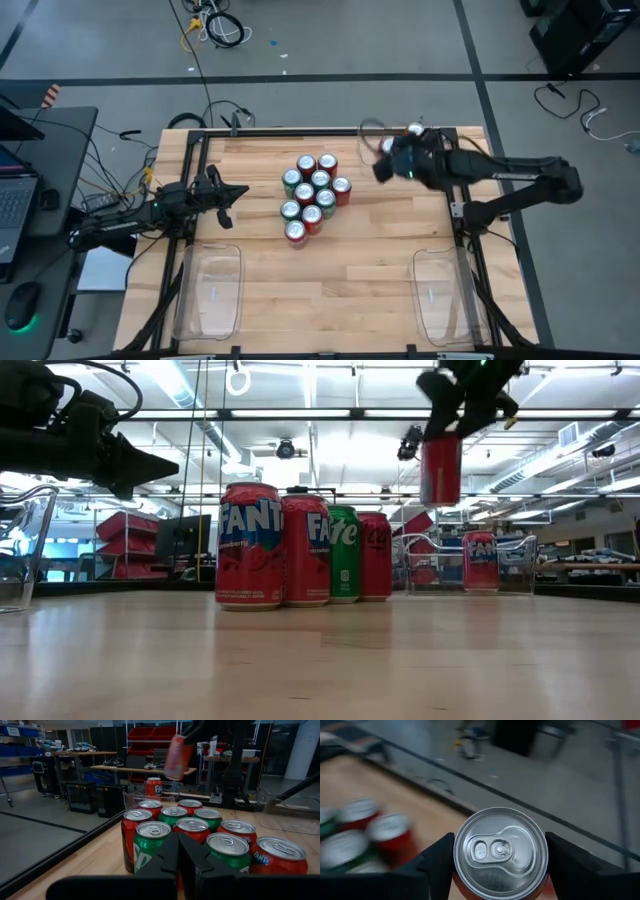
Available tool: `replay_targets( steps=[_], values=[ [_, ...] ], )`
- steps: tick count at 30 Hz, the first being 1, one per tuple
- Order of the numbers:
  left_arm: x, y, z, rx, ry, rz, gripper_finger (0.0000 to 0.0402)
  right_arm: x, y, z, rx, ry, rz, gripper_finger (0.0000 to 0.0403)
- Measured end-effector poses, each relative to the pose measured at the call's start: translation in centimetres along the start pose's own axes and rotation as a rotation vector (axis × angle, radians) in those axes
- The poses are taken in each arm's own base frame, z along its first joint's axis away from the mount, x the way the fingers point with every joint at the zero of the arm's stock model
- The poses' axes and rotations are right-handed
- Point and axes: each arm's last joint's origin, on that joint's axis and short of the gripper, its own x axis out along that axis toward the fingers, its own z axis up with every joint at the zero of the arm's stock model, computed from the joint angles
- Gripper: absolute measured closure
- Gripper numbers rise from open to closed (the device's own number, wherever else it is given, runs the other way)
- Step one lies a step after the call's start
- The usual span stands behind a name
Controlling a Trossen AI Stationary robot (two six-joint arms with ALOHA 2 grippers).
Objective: Sort soda cans
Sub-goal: Put the bottom left orange soda can into the top transparent bin
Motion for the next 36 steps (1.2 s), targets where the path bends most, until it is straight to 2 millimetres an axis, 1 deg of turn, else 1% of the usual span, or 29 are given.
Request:
replay_targets(
  steps=[3, 7, 11, 16, 20, 24, 30, 36],
  values=[
    [0.0, 0.0, 0.0, 0.000, 0.000, 0.000, 0.0394, 2.7, -1.3, 0.8, 0.015, 0.032, -0.084, 0.0153],
    [0.0, 0.0, 0.0, 0.001, 0.000, 0.001, 0.0394, 6.3, -2.5, 1.6, 0.055, 0.068, -0.112, 0.0153],
    [0.0, 0.0, 0.0, 0.002, -0.001, 0.001, 0.0394, 9.7, -3.0, 1.5, 0.068, 0.119, -0.143, 0.0153],
    [0.0, 0.0, 0.0, 0.003, -0.001, 0.001, 0.0394, 12.8, -3.3, 0.9, 0.090, 0.160, -0.185, 0.0153],
    [0.0, 0.0, 0.0, 0.003, -0.001, 0.001, 0.0394, 14.5, -3.4, 0.7, 0.119, 0.155, -0.204, 0.0153],
    [0.0, 0.0, 0.0, 0.004, -0.001, 0.001, 0.0394, 16.0, -3.4, 0.2, 0.120, 0.189, -0.207, 0.0153],
    [0.0, 0.0, 0.0, 0.004, -0.001, 0.001, 0.0394, 17.4, -3.7, -0.6, 0.110, 0.229, -0.239, 0.0153],
    [0.0, 0.0, 0.0, 0.004, -0.001, 0.001, 0.0394, 18.0, -4.1, -1.3, 0.133, 0.236, -0.250, 0.0153]
  ],
)
